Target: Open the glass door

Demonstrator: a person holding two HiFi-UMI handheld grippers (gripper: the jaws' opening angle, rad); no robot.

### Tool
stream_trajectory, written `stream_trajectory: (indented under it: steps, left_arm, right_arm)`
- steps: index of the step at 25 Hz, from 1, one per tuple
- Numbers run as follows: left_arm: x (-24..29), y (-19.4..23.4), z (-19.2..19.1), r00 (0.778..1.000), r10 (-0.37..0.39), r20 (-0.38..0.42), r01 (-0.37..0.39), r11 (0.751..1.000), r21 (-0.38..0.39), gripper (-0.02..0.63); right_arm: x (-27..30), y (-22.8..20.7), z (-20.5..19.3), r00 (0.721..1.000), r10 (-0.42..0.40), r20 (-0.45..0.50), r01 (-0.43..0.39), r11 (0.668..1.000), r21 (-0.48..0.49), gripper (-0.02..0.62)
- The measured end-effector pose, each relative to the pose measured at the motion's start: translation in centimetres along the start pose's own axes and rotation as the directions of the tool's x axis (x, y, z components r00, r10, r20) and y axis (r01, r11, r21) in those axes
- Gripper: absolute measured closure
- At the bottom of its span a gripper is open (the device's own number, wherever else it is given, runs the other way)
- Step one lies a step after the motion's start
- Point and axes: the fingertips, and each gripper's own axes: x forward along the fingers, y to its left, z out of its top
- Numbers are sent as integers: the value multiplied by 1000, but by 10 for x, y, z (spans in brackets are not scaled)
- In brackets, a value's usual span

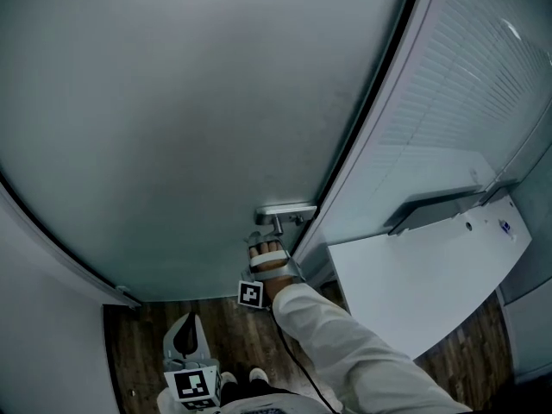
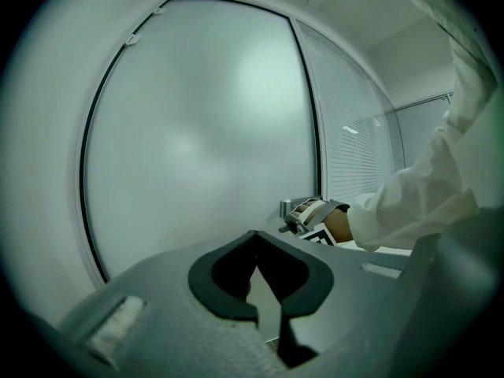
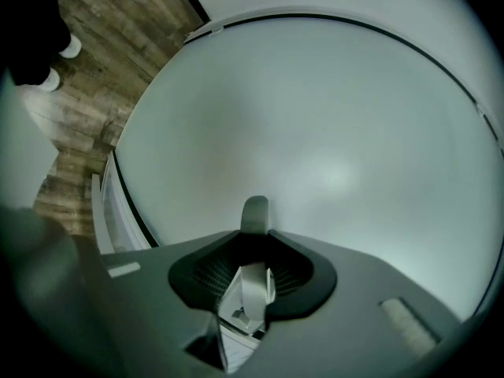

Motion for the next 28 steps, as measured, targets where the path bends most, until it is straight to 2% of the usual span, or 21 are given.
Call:
stream_trajectory:
  steps: [7,19,24,28]
  left_arm:
    - [-9,2,-6,1000,14,-6,-13,1000,21,603]
    - [-16,-22,14,999,-43,1,43,998,36,603]
    - [-15,-33,23,998,-64,8,63,997,47,603]
    - [-12,-37,13,997,-72,14,72,996,49,603]
  right_arm:
    - [-16,1,0,1000,-22,4,22,999,23,500]
    - [-71,-3,0,996,-63,63,54,989,140,492]
    - [-90,-7,1,995,-67,77,45,965,259,482]
    - [-100,-8,3,993,-69,91,30,923,383,483]
